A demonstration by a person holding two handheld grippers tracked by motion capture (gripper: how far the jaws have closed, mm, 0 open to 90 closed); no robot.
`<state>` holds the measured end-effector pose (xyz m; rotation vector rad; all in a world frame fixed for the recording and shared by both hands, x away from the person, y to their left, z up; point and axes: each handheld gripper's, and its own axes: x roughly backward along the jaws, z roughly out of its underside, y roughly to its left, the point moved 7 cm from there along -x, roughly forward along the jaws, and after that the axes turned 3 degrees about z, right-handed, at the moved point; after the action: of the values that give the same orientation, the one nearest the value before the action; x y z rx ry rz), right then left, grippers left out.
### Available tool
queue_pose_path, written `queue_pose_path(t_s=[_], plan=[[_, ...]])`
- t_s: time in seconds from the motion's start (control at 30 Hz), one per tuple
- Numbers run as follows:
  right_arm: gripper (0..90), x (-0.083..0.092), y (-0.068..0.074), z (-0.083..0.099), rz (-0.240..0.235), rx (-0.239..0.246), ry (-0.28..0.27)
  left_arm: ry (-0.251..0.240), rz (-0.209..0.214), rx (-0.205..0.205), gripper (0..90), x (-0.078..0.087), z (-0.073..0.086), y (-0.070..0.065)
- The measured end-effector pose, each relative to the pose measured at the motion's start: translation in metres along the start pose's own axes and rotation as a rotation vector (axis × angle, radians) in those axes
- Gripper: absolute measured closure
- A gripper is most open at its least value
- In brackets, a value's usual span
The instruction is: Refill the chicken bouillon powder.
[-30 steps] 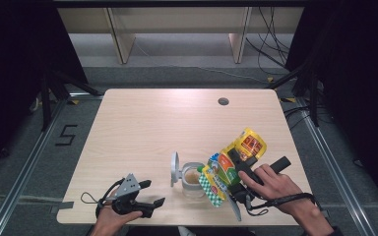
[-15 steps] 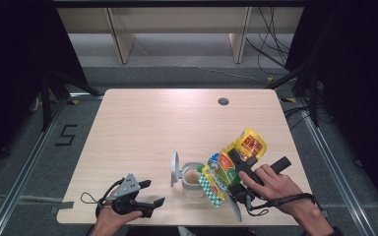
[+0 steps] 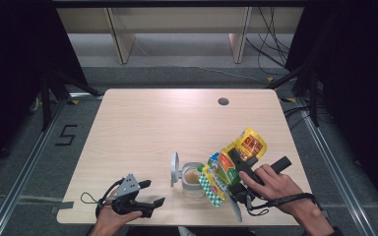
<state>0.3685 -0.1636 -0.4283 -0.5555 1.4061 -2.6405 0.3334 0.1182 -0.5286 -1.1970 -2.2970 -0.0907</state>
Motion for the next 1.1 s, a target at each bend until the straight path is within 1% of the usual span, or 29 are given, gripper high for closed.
queue_pose_path(t_s=[0.07,0.13,0.17,0.43,0.47,0.6,0.63,0.67,0.7,0.73,0.77,0.8,0.87,0.97,1.0,1.03,1.1], plan=[[52.6,0.0005,0.0000,-0.0006,0.004,0.007,-0.005,-0.001,-0.001,0.002,19.8,0.0000,-0.0001,0.0000],[52.8,0.0007,-0.0004,-0.0009,0.000,0.016,-0.009,-0.001,0.000,0.001,19.8,0.0000,-0.0001,-0.0001],[52.8,0.0007,0.0000,-0.0014,0.001,0.007,-0.008,0.003,-0.003,-0.004,19.8,0.0002,0.0001,0.0005],[53.0,0.0009,-0.0006,-0.0019,0.006,0.011,-0.012,0.000,0.000,0.001,19.8,0.0000,-0.0001,-0.0001],[53.0,0.0012,-0.0008,-0.0018,0.004,0.012,-0.011,0.003,-0.003,-0.003,19.8,0.0001,0.0001,0.0004],[53.0,0.0017,-0.0011,-0.0014,-0.001,0.016,-0.011,0.000,0.000,0.001,19.8,-0.0001,0.0000,0.0000],[53.0,0.0021,-0.0004,-0.0013,0.006,-0.002,-0.006,0.000,0.000,0.001,19.8,-0.0001,0.0000,0.0000],[53.0,0.0012,-0.0025,-0.0010,0.011,0.028,-0.016,0.000,0.000,0.002,19.8,-0.0002,-0.0001,0.0000],[53.1,0.0010,-0.0020,-0.0011,0.014,0.021,-0.018,0.000,0.001,0.001,19.8,-0.0003,-0.0001,0.0000],[53.1,0.0010,0.0012,-0.0001,0.010,-0.017,-0.015,0.003,-0.003,-0.003,19.8,-0.0002,0.0002,0.0006],[53.1,0.0009,-0.0001,-0.0005,0.010,-0.002,-0.019,0.002,-0.002,-0.002,19.8,-0.0003,0.0001,0.0005],[53.1,0.0012,-0.0026,-0.0015,0.011,0.028,-0.023,0.000,0.000,0.000,19.8,-0.0004,0.0000,0.0001],[53.1,0.0018,-0.0015,-0.0009,0.007,0.021,-0.018,0.002,-0.002,-0.001,19.8,-0.0003,0.0002,0.0004],[53.1,0.0019,-0.0028,-0.0012,0.024,0.022,-0.024,0.000,0.001,-0.001,19.8,-0.0004,0.0001,0.0000],[53.1,0.0019,-0.0025,-0.0013,0.017,0.023,-0.024,0.000,0.000,0.000,19.8,-0.0005,0.0000,0.0000],[53.1,0.0020,-0.0030,-0.0011,0.025,0.021,-0.024,0.000,0.000,0.000,19.8,-0.0005,0.0000,0.0000],[53.1,0.0021,-0.0031,-0.0010,0.025,0.023,-0.024,0.000,0.001,0.000,19.8,-0.0005,0.0001,0.0000]])
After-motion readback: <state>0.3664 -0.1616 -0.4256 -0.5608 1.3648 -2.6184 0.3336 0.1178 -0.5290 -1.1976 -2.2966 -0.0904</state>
